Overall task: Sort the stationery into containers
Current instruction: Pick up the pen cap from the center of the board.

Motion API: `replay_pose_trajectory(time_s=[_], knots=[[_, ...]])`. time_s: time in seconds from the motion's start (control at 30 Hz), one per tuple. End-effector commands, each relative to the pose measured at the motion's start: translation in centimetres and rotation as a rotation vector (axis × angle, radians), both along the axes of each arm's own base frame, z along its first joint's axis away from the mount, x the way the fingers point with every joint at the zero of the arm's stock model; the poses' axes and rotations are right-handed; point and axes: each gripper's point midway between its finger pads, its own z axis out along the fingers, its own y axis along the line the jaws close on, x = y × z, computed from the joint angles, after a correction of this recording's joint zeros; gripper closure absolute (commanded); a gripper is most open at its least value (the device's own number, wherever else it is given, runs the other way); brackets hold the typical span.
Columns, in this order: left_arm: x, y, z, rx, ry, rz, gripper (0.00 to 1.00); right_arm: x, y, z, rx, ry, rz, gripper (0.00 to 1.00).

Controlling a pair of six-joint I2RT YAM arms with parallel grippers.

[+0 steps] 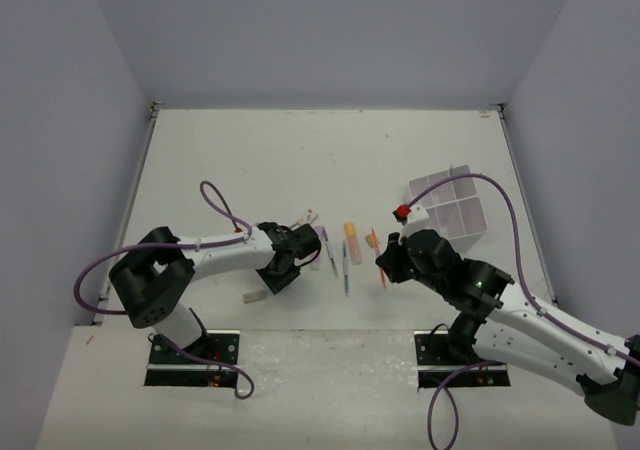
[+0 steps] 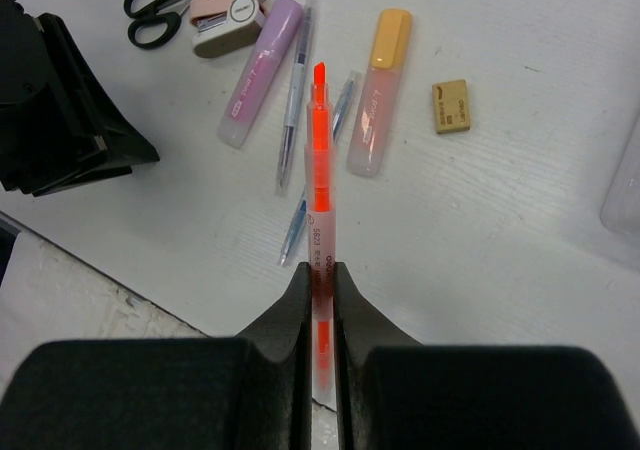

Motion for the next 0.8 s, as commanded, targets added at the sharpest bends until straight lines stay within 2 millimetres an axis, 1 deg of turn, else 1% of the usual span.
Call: replay_pose_trajectory(time_s=[0.0, 0.13, 0.23, 0.3, 0.33, 0.47, 0.57, 0.63, 0.7, 0.73, 0.77], knots=[[-0.1, 0.9, -1.0, 0.039, 0.013, 0.031, 0.64, 0.5, 0.4, 1.2, 0.05, -0.028, -0.014, 1.0], [0.1, 0.7, -1.3, 0.041, 0.015, 0.013, 0.65, 0.5, 0.8, 1.4, 0.063, -0.037, 0.002, 1.0], [0.2, 0.5, -1.6, 0.039, 0.016, 0.001, 0.83, 0.5, 0.8, 1.6, 0.065, -0.04, 0.006, 1.0], [0.0, 0.6, -1.8, 0.036, 0.02, 0.001, 0.98, 0.5, 0.8, 1.7, 0.067, -0.041, 0.008, 1.0], [0.0, 0.5, -1.9, 0.033, 0.021, 0.0, 1.0, 0.4, 0.9, 1.7, 0.068, -0.041, 0.01, 1.0], [0.0, 0.6, -2.2, 0.032, 0.017, -0.026, 1.0, 0.3, 1.0, 1.6, 0.069, -0.036, 0.02, 1.0], [0.5, 0.3, -1.9, 0.023, -0.003, -0.07, 1.0, 0.1, 1.5, 1.9, 0.085, -0.04, 0.048, 1.0], [1.1, 0.1, -1.1, 0.019, -0.035, -0.115, 1.0, -0.5, 2.3, 2.0, 0.112, -0.036, 0.105, 1.0], [2.2, -0.4, 0.6, -0.002, -0.106, -0.152, 1.0, -1.9, 3.7, 2.1, 0.166, -0.011, 0.205, 1.0], [3.4, -0.7, 2.1, -0.01, -0.181, -0.197, 1.0, -2.4, 4.5, 2.5, 0.212, -0.008, 0.247, 1.0], [4.4, -1.3, 4.1, -0.041, -0.265, -0.237, 1.0, -3.2, 5.2, 2.4, 0.243, 0.011, 0.291, 1.0]])
